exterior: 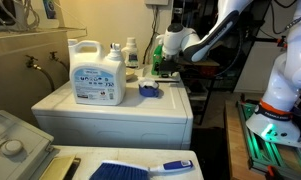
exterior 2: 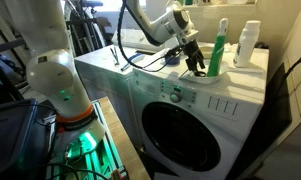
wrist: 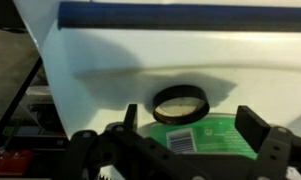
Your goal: Put the black lid in the cup
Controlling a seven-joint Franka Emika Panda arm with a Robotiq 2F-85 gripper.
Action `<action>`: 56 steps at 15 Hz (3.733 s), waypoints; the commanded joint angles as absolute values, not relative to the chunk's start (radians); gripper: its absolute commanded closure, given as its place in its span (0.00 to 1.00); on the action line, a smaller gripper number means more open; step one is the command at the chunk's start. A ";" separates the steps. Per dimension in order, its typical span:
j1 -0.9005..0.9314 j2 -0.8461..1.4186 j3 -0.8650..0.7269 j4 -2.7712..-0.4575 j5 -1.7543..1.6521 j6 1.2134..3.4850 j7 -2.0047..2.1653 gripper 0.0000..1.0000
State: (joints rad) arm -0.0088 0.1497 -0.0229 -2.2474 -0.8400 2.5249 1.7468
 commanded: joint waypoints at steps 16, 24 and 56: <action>0.009 0.001 -0.010 -2.314 -0.679 2.549 1.496 0.71; 0.065 -0.223 0.098 -2.502 -0.368 2.805 1.157 0.71; 0.056 0.096 0.214 -2.283 -1.082 2.798 1.383 0.71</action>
State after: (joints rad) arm 0.0579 0.0698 0.2180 -2.2841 -1.0756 2.8149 1.3856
